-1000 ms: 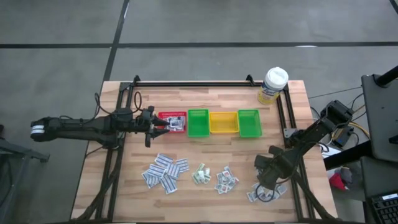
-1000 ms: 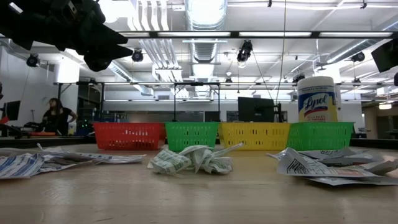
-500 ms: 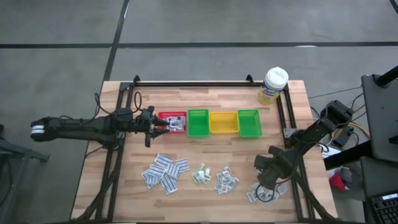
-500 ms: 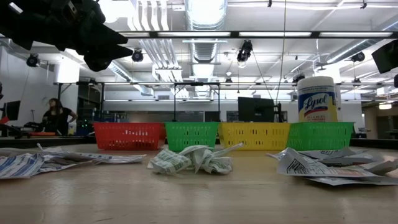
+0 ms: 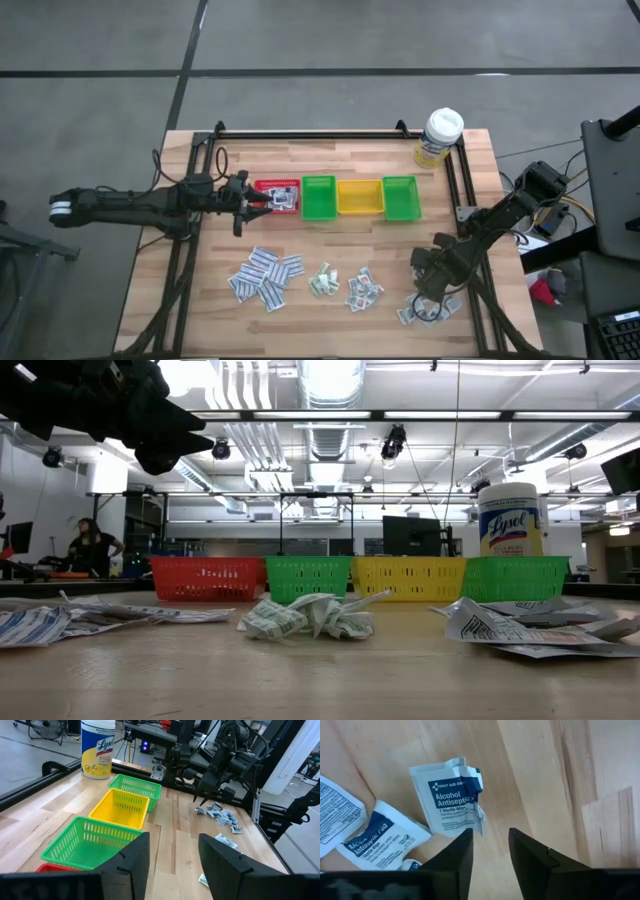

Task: Pick & Place First Aid Supplies
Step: Put the alcohol pad into the red basket

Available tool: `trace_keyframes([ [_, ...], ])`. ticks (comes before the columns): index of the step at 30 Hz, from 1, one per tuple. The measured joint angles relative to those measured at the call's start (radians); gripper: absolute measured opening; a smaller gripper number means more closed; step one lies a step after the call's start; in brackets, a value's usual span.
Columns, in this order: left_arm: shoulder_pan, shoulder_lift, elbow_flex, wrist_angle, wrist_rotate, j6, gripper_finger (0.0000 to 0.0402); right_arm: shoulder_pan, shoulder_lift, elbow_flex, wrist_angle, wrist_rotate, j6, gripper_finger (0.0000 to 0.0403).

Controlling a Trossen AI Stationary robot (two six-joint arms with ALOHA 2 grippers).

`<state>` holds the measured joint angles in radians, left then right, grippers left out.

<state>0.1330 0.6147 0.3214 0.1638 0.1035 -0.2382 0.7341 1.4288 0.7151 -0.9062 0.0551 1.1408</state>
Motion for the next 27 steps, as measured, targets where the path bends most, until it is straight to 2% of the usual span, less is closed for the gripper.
trace_keyframes([
  [6,0.0,0.0,0.0,0.0,0.0,0.0,0.0163,0.0,0.0,-0.005,0.03,0.0,-0.019,0.0112],
  [20,0.0,0.0,0.0,0.0,0.0,0.0,0.0163,0.0,0.0,-0.024,0.061,0.0,-0.027,0.0032],
  [27,0.0,0.0,0.0,0.0,0.0,0.0,0.0163,0.0,0.0,-0.032,0.066,0.0,-0.034,0.0009],
])
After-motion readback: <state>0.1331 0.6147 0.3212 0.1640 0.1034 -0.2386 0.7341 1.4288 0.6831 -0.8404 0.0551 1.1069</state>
